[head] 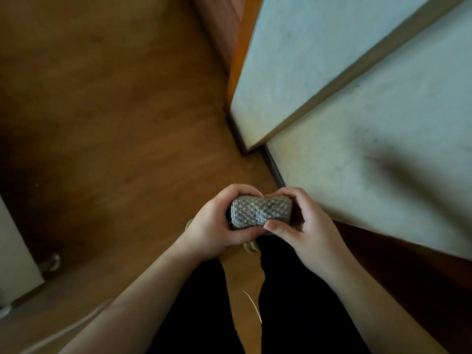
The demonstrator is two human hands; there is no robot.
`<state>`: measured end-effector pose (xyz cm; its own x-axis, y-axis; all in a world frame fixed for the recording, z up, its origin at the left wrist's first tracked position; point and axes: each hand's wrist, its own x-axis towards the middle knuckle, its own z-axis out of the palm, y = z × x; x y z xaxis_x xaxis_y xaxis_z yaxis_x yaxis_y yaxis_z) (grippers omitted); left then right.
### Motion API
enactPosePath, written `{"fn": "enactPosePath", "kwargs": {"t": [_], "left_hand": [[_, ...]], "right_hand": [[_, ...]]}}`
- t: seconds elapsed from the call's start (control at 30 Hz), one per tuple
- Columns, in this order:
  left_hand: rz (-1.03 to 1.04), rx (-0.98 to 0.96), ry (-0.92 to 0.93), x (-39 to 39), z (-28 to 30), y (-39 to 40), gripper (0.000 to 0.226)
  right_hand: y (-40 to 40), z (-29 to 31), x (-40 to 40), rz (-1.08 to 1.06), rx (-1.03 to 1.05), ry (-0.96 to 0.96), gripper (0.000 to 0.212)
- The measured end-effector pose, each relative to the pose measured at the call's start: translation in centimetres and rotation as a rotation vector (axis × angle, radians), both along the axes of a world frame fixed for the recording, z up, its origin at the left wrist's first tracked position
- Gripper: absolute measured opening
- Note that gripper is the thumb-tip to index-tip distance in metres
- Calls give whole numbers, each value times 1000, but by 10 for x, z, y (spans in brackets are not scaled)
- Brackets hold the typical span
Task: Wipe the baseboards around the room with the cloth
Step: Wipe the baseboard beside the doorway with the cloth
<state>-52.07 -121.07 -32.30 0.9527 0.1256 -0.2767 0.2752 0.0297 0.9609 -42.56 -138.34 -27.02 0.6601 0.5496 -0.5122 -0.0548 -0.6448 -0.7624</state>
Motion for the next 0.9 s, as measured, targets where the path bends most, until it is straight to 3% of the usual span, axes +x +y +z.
{"fn": "enactPosePath", "kwargs": {"t": [0.13,0.4,0.67,0.9], "left_hand": [[-2,33,16,22,12,-3,51],[12,110,-85,56,76,-19,55],[-263,209,-166,58,163,-14,58],[-585,144,-99,36,226,-7,63]], "right_hand": [[-2,6,14,-43,42,-2,54],[-22,62,39,-206,196,-40,40],[-36,138,-1,-488,216,-78,35],[-46,185,-79,-726,290,-27,40]]}}
